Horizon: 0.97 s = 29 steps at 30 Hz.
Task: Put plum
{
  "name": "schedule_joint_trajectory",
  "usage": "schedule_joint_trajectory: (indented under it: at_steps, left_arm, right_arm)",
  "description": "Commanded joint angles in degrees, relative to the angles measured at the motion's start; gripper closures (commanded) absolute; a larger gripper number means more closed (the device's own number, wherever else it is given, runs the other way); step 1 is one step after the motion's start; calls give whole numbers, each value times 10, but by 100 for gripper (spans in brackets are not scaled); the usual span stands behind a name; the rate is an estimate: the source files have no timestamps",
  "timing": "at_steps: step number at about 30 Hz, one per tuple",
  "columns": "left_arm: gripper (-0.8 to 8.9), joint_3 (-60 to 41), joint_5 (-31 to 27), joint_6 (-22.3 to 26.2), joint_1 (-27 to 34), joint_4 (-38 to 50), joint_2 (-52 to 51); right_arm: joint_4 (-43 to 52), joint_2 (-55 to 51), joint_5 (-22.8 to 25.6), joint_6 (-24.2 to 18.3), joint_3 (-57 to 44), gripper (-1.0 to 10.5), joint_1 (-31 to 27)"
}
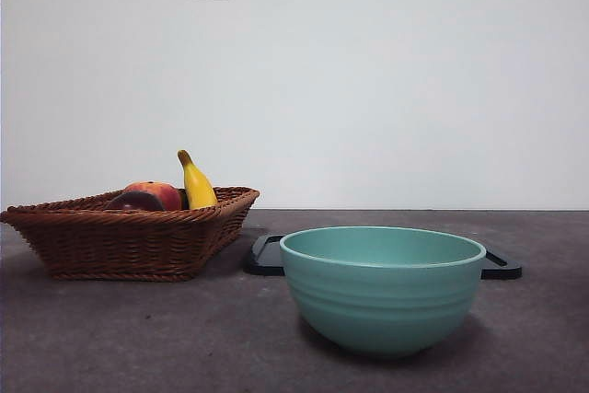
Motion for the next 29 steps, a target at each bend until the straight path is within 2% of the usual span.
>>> schedule_joint_trajectory:
  at_steps: [1,5,14,21,29]
  left_arm:
    - [804,-54,-69,3,16,14,-32]
    - [804,-130,-111,-15,36,19,-83]
    - [804,-280,-128,-72,51,26,-187]
    - [804,-337,-129,-108,52,12,-225]
    - [804,-369,-129,-113,52,11,-225]
  right_arm:
    - [6,2,0,-5,9,941,4]
    - [6,2,1,-5,9,941,4]
    - [6,2,0,-5,9,941,4]
    - [6,2,0,-5,9,941,4]
    - [6,2,0,-5,9,941,4]
